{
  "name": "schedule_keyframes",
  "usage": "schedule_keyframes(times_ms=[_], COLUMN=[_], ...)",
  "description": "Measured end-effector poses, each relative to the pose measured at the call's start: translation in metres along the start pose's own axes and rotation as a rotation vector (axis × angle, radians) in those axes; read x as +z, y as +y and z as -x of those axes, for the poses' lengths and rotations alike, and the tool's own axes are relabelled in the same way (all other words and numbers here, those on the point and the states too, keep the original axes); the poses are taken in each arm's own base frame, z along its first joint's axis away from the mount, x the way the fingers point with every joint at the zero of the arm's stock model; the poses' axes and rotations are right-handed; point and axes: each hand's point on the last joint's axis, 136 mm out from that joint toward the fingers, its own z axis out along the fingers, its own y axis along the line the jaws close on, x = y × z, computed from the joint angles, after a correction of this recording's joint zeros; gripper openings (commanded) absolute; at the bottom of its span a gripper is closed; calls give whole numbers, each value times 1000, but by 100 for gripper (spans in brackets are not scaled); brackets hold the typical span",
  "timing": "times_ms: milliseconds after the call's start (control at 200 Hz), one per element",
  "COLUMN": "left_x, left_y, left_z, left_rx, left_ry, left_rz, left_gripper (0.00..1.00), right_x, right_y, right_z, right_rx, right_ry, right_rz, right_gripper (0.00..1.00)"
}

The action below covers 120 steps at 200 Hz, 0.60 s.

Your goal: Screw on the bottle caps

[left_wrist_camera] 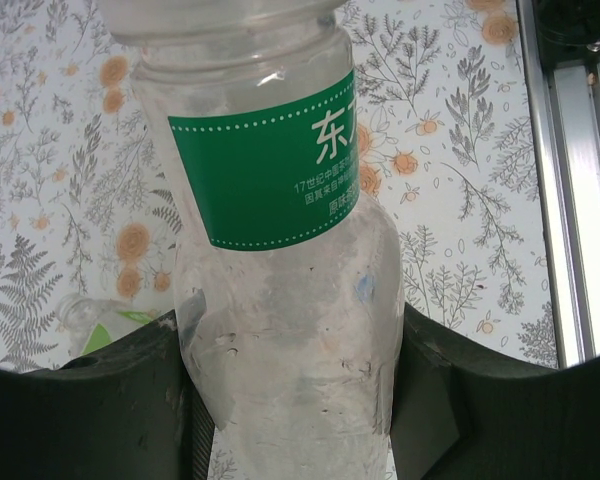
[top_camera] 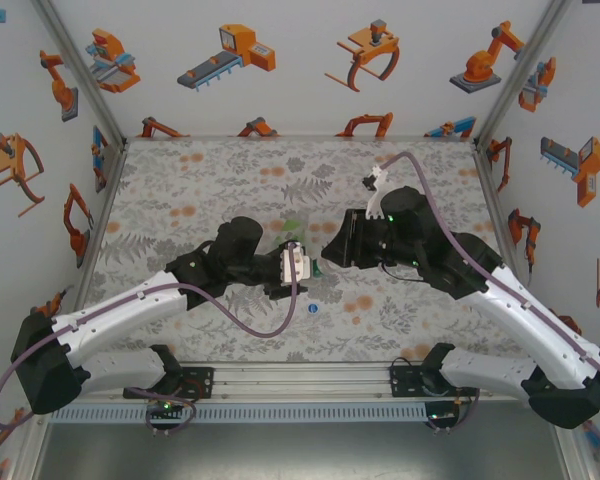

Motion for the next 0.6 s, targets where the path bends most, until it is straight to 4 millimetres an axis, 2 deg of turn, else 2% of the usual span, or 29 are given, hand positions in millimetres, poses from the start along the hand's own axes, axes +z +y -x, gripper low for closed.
schedule_keyframes(times_ms=[70,215,260,416,601], left_x=[0,0,1,2,0], left_y=[0,0,0,-3,-8], left_z=[0,1,1,8,19], left_rx=[1,2,2,5,13], left_ry=[-2,-3,-6,-29,-64], left_rz=[2,0,-4,-39,-78], left_gripper=[0,0,0,0,0], right_x=[0,-1,-2,-7,-17], right_y=[-1,-2,-1,3,23], right_z=[1,2,2,1,-3], right_rx=[25,20,-2,-153,-437], right_ry=[-6,-10,-9,10,34], right_rz=[-8,-12,-13,0,105], right_gripper=[1,39,46,58,59])
